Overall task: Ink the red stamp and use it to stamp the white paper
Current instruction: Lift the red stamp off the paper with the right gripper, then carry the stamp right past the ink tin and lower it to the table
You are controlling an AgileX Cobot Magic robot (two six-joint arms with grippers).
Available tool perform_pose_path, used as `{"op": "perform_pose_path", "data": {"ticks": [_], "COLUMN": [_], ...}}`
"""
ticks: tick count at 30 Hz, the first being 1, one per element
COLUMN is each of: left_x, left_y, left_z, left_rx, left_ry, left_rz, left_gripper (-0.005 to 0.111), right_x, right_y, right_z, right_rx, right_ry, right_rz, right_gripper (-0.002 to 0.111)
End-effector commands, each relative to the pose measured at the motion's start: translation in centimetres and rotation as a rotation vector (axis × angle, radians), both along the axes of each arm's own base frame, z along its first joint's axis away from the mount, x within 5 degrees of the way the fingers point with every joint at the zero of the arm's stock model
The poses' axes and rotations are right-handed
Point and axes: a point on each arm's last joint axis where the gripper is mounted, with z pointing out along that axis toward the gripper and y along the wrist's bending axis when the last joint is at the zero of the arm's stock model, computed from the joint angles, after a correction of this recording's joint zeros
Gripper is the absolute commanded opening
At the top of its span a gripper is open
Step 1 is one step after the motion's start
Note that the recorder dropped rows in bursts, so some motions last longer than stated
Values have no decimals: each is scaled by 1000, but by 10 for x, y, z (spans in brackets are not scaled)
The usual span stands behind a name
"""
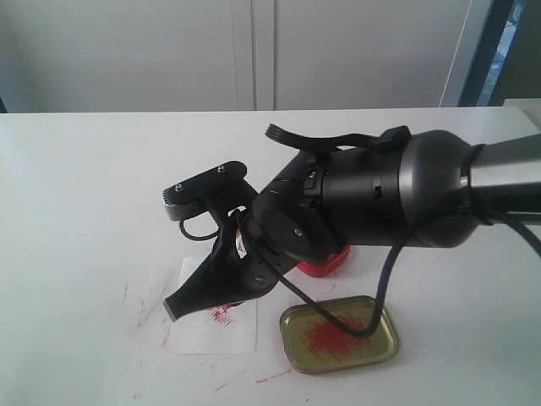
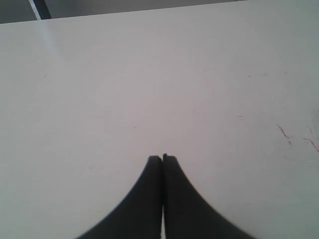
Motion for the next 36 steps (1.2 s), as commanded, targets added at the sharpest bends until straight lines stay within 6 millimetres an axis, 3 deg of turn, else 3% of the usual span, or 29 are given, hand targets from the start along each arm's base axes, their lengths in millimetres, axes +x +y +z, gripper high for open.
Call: {"op": "perform_pose_path", "data": {"ticks": [1,7,16,24,36], "left_x": [0,0,0,-1,-1], "left_y": [1,1,5,10,11], "left_z": [-1,-1,-1,-1,-1], "left_rx": [-7,-5,-5,-5,-5], "left_ry": [-1,-1,-1,-1,-1], "left_rz": [15,28,90,192,204], "left_gripper": [0,0,0,0,0], "right_x": [4,16,29,42,46], "right_y": [-6,-21,-44,-71,-144], "right_z": [3,5,19,17,-5], "right_rx": [30,63,160,167,236], "right_ry": [27,90,185,272,345], "right_rz": [-64,-159,-159,-159,-291], "right_gripper": [0,0,0,0,0]}}
